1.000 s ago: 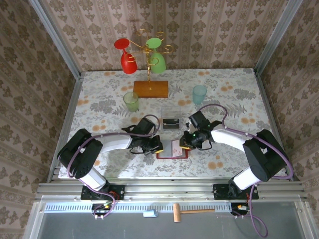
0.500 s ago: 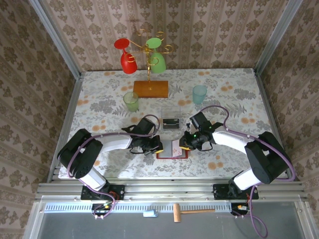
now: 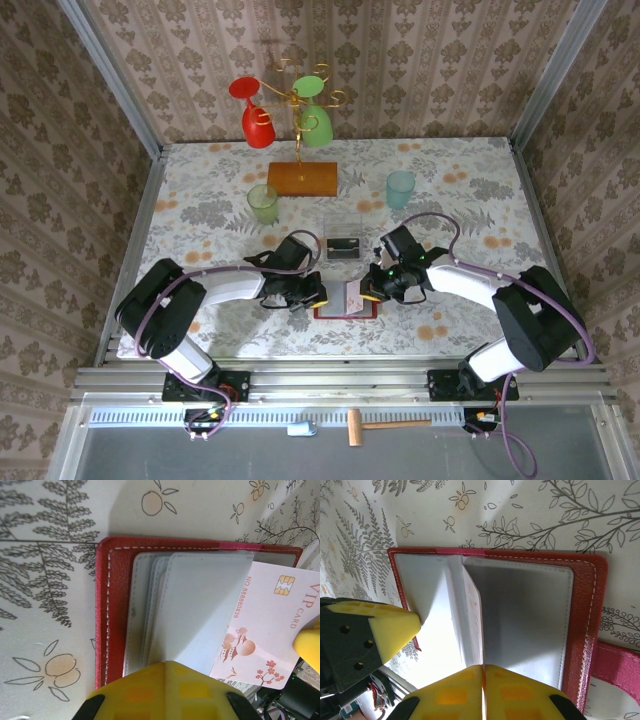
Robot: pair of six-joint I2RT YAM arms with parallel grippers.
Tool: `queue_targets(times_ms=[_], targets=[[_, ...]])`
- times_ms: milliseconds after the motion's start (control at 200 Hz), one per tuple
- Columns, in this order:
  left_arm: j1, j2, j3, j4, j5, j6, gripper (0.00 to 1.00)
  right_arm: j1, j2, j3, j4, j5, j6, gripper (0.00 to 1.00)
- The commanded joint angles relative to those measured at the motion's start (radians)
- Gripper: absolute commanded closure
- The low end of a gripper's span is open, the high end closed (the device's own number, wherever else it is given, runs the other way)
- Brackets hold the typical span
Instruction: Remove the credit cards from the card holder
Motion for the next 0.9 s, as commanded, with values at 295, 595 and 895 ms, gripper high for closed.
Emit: queue_targets(times_ms=[295, 595, 895], targets=[[0.012, -0.080, 0.003, -0.006, -0.035, 0.013, 0.97, 0.007, -0.059, 0.012, -0.055, 0.022, -0.018, 0.97], [0.067, -0.191, -0.066, 0.035, -0.066, 0.006, 0.97, 0.007, -0.076, 0.105, -0.198, 0.089, -0.131, 1.00], [0.125, -0.285, -0.126, 0.026, -0.083, 0.019, 0.97, 0.012, -0.033, 0.234, -0.335, 0.101, -0.428, 1.00]])
